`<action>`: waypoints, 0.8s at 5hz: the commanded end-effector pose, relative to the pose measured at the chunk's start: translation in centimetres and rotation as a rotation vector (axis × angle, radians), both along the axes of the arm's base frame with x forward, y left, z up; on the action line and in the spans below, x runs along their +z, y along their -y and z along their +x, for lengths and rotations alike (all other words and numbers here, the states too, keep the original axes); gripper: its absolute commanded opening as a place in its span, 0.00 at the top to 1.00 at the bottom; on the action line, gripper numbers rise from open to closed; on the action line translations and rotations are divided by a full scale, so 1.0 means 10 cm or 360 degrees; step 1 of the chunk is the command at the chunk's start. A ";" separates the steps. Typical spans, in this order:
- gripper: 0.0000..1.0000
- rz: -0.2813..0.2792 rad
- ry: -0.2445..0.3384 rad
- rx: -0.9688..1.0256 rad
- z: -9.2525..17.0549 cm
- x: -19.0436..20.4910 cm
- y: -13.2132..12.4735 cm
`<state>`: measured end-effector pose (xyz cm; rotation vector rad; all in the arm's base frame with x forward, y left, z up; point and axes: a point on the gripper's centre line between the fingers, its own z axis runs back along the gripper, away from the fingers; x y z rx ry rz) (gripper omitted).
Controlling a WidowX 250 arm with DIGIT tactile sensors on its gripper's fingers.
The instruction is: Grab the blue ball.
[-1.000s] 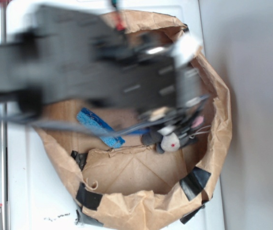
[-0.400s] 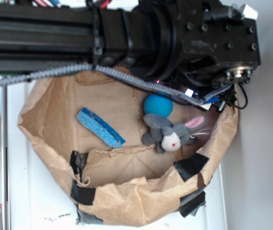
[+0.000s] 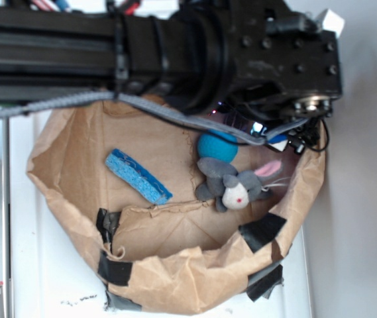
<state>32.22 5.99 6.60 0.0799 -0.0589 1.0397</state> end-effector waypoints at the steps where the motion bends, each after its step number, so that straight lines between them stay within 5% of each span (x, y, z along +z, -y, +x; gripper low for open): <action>1: 0.00 -0.0031 0.0052 -0.0089 -0.06 0.11 -0.09; 4: 0.00 -0.0037 0.0054 -0.0142 -0.19 0.09 -0.03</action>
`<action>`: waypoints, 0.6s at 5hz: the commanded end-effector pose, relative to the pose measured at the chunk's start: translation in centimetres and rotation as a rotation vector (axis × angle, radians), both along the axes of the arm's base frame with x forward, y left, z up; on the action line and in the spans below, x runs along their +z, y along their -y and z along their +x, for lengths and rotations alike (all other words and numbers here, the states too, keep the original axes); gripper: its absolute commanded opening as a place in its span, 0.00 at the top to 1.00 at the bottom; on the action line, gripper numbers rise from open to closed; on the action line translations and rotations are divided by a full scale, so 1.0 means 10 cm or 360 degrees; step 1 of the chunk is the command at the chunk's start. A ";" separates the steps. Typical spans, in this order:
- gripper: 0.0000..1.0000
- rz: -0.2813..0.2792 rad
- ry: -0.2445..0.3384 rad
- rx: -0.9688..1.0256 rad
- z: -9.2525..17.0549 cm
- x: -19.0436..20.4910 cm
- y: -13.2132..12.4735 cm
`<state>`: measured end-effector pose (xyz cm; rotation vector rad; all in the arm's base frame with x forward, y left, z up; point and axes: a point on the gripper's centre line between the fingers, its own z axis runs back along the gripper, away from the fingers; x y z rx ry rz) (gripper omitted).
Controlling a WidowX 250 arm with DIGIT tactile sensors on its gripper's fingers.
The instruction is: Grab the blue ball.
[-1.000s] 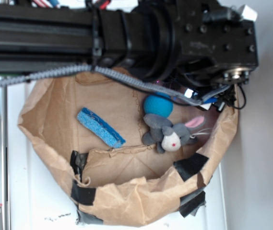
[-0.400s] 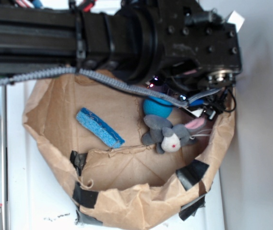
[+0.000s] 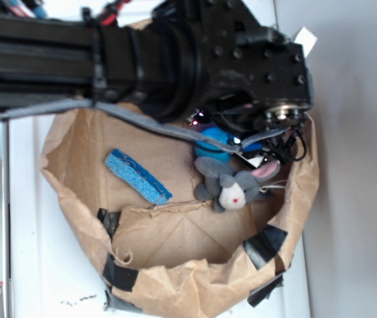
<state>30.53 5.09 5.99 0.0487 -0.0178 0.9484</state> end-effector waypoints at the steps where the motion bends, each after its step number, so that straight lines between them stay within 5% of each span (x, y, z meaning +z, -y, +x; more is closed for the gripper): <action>1: 0.00 0.0019 0.0101 -0.0022 -0.06 0.16 -0.09; 3: 0.00 -0.0145 0.0142 -0.0074 -0.22 0.60 -0.06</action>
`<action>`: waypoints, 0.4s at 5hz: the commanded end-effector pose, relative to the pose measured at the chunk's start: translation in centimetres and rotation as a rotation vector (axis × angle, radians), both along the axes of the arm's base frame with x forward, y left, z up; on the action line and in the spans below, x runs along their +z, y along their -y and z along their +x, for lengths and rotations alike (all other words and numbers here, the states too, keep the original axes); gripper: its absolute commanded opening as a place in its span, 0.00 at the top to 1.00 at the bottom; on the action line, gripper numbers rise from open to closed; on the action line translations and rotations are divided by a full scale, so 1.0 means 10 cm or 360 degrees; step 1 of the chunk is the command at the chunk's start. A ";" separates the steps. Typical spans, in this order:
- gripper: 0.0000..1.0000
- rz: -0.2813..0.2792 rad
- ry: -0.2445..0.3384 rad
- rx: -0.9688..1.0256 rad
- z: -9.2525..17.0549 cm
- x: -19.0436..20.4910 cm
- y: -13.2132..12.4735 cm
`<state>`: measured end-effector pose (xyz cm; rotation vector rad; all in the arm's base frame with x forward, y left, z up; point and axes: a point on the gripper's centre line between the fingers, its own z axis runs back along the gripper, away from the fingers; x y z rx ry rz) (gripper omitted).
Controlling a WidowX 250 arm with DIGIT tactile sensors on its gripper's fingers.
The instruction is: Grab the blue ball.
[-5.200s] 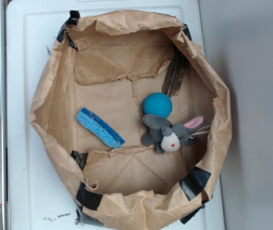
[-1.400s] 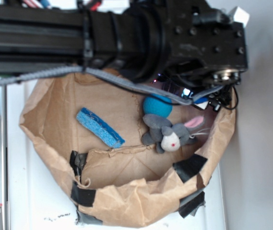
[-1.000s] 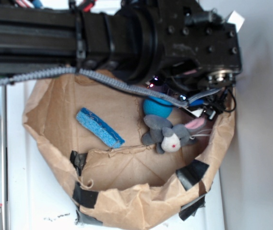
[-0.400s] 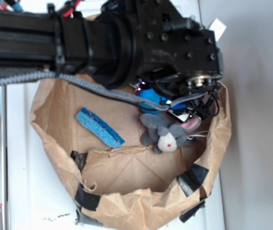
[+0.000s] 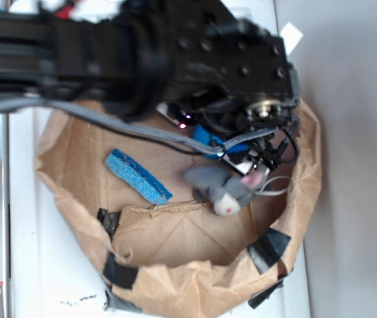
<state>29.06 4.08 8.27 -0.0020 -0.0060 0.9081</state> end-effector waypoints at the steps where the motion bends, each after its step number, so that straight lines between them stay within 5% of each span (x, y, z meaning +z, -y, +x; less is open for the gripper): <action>1: 0.00 -0.0057 0.0163 -0.0013 -0.14 0.38 -0.16; 2: 0.00 -0.0004 0.0169 0.0017 -0.10 0.29 -0.15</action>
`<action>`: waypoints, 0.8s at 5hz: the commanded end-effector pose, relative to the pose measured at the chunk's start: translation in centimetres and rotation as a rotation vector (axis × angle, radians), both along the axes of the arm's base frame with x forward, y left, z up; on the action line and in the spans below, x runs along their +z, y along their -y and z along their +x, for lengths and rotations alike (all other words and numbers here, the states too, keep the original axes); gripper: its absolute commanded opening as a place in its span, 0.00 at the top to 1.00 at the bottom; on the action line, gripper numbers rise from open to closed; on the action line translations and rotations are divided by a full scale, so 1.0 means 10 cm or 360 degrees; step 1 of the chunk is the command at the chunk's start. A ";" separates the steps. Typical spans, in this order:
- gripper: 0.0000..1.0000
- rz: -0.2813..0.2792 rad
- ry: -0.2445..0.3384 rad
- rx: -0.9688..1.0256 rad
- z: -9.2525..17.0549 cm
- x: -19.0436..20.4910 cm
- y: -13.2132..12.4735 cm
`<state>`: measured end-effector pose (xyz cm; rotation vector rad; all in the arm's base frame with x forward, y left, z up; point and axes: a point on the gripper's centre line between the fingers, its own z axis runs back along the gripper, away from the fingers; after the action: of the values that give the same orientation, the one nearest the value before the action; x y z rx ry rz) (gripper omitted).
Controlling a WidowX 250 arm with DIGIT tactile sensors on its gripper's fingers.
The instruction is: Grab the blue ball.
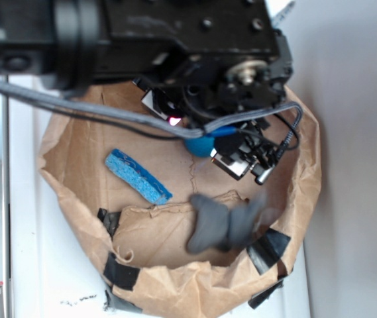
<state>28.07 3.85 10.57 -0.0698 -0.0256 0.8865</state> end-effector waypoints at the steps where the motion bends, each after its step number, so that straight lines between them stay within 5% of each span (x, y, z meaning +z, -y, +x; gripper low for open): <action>1: 0.00 0.0086 0.0114 0.0099 0.08 0.02 -0.21; 4: 0.00 0.0255 0.0138 0.0067 0.12 -0.40 -0.02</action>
<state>29.29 3.44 5.61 0.0594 -0.1415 0.9318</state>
